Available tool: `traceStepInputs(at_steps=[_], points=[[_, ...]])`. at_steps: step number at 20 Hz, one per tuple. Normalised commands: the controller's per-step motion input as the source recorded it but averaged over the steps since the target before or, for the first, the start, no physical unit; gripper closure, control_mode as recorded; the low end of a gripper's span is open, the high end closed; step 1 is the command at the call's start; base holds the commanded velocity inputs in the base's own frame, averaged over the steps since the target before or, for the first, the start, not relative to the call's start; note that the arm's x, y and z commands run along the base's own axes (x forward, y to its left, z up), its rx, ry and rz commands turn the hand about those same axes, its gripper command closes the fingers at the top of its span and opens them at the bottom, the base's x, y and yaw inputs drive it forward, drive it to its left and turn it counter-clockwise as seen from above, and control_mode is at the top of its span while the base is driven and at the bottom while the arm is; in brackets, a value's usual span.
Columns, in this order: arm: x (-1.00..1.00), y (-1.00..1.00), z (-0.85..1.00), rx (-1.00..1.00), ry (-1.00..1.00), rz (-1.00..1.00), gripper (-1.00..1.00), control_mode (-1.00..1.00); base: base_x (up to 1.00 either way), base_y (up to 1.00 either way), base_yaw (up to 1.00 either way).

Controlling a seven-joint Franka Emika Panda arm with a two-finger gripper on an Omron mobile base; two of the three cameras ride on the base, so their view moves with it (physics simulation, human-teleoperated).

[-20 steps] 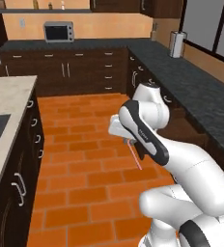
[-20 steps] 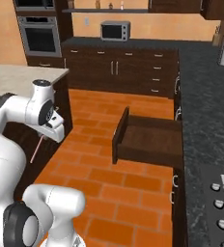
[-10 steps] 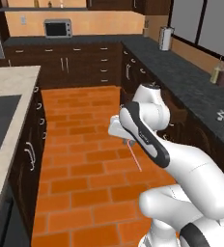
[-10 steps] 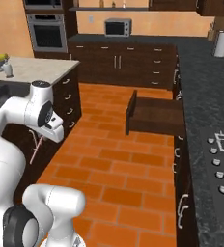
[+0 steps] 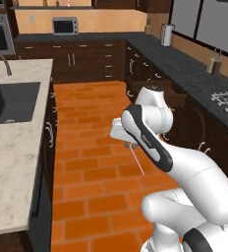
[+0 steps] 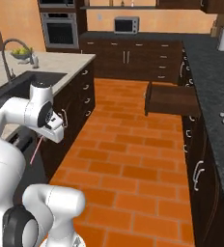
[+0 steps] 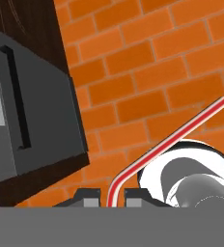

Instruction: Take a straw from the drawer in front and place it inside the glass cup on the dining counter.

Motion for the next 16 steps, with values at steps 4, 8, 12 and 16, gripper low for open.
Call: traceStepInputs(at_steps=[4, 8, 12, 16], points=[[0.00, 0.00, 0.00, 0.00, 0.00, 0.00, 1.00, 1.00, -0.93, 0.51, -0.02], [0.00, 0.00, 0.00, 0.00, 0.00, 0.00, 1.00, 1.00, -0.30, 0.84, -0.01], [0.00, 0.00, 0.00, 0.00, 0.00, 0.00, 1.00, 1.00, 0.00, 1.00, 0.00], [0.00, 0.00, 0.00, 0.00, 0.00, 0.00, 1.00, 1.00, 0.00, 1.00, 0.00]])
